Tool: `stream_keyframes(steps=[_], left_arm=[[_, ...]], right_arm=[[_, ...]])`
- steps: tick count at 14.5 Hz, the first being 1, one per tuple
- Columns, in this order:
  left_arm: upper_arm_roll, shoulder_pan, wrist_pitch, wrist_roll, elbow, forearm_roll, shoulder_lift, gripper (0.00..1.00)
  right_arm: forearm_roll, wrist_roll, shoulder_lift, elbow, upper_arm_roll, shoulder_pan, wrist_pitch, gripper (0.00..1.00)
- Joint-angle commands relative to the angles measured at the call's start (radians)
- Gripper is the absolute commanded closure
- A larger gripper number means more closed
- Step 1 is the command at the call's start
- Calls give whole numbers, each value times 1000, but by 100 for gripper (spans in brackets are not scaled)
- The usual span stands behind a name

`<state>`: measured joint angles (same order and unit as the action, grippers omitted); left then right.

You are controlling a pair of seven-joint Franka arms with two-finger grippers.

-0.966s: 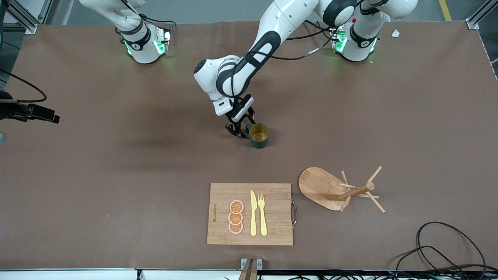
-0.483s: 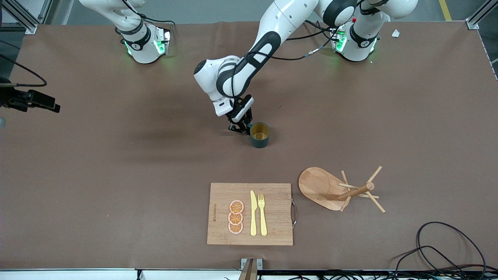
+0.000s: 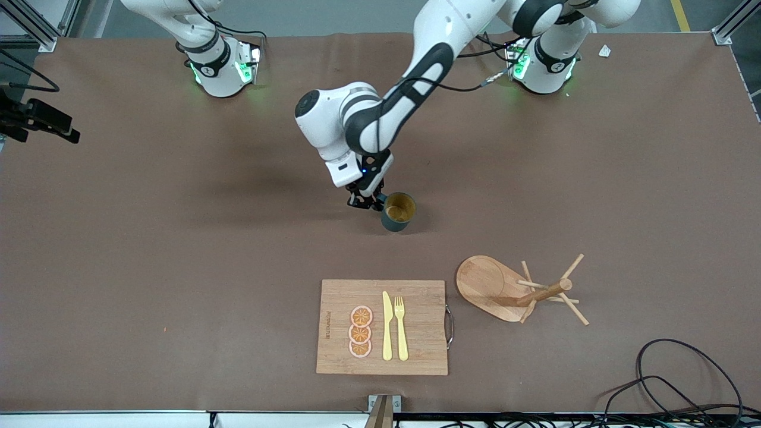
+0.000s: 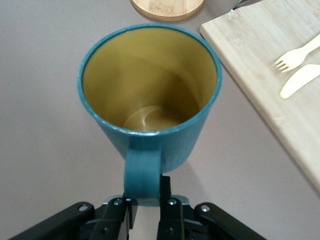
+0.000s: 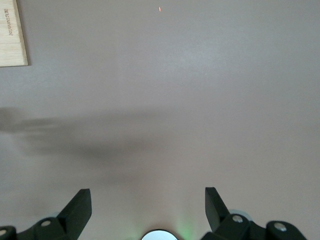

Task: Pass cup and hang on rack
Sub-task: 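Carry the mug with the left gripper to the wooden rack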

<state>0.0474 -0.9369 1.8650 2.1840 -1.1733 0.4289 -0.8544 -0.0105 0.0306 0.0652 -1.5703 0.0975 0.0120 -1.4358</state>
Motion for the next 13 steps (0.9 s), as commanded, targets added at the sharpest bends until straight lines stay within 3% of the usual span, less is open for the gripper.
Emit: stream_keyframes(steps=[1,5,10,13], left_arm=[[12,78,35,-105,-29,-155,125,99],[11,177,124,-239,-46,-408,227,99],[11,305,154,-499,-60,-744,282,99],[11,394,154,-622,-61,-889,291,99]], right_arm=[[18,-6,34,-40,-5,-7,-15,0],[18,-17,53,-37,-4,-7,0,0],[6,-54,53,-21,-2,-11,52,0],[6,-43,47,-4,-2,-11,52,0]])
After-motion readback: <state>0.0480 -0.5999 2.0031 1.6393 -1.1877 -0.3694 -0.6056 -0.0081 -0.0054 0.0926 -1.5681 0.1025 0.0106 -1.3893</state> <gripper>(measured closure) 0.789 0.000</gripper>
